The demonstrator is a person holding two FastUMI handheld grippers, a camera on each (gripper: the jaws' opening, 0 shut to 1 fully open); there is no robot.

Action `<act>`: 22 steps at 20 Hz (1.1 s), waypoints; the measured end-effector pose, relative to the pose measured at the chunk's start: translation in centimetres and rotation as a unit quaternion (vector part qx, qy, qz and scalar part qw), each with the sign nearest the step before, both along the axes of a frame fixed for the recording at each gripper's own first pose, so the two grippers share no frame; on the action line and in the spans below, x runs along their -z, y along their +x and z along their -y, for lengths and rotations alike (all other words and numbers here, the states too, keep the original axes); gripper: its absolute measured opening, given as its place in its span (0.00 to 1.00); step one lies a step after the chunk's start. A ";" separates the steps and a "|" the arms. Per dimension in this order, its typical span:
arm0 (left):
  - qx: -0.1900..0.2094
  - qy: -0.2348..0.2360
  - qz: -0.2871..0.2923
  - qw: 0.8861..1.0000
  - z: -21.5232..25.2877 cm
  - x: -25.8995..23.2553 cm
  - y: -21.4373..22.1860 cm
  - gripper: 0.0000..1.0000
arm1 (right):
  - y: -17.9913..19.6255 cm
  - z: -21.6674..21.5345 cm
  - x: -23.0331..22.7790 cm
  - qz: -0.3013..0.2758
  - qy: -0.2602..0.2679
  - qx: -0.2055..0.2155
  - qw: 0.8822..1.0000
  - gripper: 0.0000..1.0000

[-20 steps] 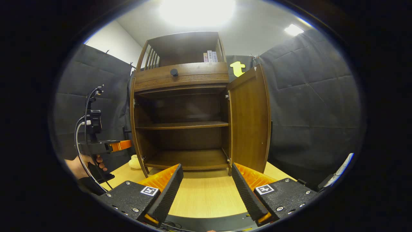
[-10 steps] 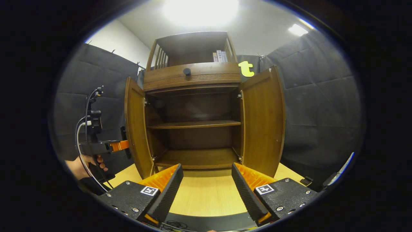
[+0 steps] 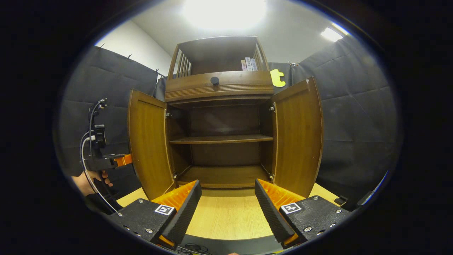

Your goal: Open the right door of the double-door shoe cabinet with the right hand, and open the left door with the left hand.

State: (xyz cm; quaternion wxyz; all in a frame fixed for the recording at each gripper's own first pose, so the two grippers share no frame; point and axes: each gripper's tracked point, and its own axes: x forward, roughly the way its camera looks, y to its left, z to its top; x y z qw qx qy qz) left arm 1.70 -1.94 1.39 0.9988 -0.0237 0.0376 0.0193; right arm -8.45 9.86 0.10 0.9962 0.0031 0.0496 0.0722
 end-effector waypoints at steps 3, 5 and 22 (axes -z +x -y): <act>-0.012 0.015 0.006 1.000 0.1 0.0 -0.2 0.21 | -0.1 -0.1 -0.7 0.011 0.004 0.003 1.000 0.93; -0.028 0.031 0.016 0.999 -0.5 -0.9 -0.7 0.17 | -0.1 0.1 -1.3 0.019 0.006 0.006 1.000 0.93; -0.010 0.015 0.046 0.999 12.0 -7.4 -13.3 0.22 | -0.9 9.9 -4.3 0.047 0.010 0.044 0.998 0.93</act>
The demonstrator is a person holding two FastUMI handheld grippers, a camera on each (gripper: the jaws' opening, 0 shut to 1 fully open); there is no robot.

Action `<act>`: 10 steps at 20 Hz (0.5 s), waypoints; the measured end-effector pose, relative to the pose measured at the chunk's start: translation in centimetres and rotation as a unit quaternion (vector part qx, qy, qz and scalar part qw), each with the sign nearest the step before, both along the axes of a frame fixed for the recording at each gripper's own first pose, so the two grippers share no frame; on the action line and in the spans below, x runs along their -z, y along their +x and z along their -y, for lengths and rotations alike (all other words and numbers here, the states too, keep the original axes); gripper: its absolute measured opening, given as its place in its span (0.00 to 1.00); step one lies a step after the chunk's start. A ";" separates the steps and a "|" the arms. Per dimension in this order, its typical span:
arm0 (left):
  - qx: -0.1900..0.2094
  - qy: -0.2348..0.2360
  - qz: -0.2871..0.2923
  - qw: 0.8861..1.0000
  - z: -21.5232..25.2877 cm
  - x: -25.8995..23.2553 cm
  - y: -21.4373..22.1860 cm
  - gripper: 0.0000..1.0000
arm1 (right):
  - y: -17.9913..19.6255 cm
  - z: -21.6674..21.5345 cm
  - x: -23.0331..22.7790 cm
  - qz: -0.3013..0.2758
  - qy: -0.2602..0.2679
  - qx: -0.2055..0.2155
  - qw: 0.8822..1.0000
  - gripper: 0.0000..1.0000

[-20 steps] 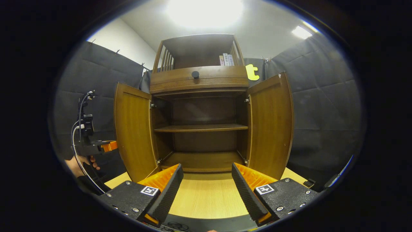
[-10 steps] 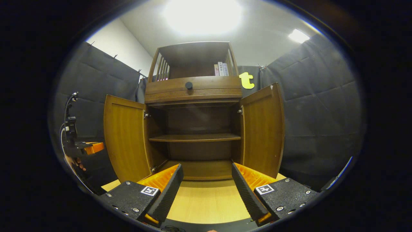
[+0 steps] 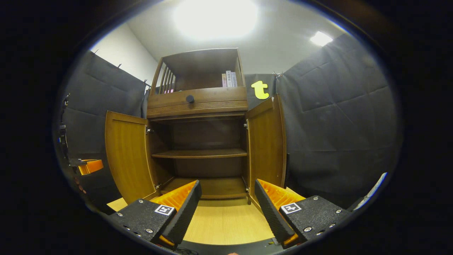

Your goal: Open the right door of the double-door shoe cabinet with the right hand, and open the left door with the left hand.

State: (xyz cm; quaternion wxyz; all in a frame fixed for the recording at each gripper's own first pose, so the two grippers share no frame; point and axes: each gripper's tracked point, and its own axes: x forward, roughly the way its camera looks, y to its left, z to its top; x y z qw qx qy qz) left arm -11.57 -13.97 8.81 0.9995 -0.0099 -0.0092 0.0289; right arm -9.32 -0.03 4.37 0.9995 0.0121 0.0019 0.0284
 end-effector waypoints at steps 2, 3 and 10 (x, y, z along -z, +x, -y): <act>0.003 0.008 0.005 1.000 1.4 -0.7 -1.1 0.22 | -0.4 0.9 0.1 0.002 -0.001 0.002 1.000 0.93; 0.006 0.010 0.007 1.000 1.9 -0.8 -1.6 0.19 | -0.5 1.2 0.2 0.001 0.000 0.003 1.000 0.93; 0.012 0.010 0.014 1.000 4.5 -1.0 -3.9 0.50 | -1.5 2.0 0.7 -0.006 0.017 0.001 1.000 0.93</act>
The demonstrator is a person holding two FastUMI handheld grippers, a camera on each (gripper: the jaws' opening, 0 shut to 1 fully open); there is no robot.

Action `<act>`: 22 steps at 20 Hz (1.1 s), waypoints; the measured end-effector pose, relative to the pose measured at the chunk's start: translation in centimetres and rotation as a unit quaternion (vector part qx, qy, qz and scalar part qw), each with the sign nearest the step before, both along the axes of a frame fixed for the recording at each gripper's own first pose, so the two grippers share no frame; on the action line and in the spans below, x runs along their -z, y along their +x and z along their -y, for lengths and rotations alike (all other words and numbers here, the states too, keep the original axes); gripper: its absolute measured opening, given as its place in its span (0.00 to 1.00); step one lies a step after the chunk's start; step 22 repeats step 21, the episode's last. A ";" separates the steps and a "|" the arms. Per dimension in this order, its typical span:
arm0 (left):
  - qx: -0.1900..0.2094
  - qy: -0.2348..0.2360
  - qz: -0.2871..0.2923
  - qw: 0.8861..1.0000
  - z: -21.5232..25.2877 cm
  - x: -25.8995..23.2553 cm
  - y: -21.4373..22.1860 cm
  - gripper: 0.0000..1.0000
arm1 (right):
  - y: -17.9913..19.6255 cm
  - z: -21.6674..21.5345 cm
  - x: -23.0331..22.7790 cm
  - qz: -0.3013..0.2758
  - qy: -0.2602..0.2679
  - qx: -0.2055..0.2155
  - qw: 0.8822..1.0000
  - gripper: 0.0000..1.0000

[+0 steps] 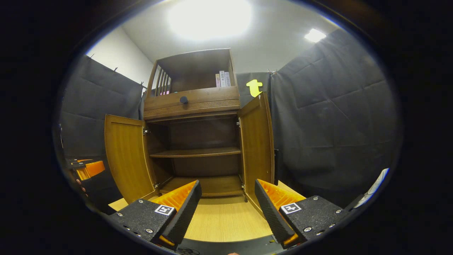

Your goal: Open the right door of the double-door shoe cabinet with the right hand, and open the left door with the left hand.

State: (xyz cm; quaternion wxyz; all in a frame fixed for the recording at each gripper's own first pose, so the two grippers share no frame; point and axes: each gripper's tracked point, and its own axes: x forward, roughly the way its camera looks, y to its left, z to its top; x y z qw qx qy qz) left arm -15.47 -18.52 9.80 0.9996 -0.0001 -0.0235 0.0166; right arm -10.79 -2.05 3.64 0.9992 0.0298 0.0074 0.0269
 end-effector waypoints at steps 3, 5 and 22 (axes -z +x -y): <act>-0.008 0.007 -0.003 1.000 0.1 0.3 -0.7 0.74 | -0.3 0.2 0.0 0.002 -0.002 -0.001 1.000 0.93; -0.012 0.007 -0.001 1.000 -0.1 0.1 -1.2 0.82 | -0.4 0.0 0.0 0.002 -0.001 -0.003 1.000 0.93; -0.033 0.016 0.017 0.999 -1.7 -0.7 -3.3 0.87 | -0.9 -0.3 0.1 0.004 0.004 -0.004 1.000 0.91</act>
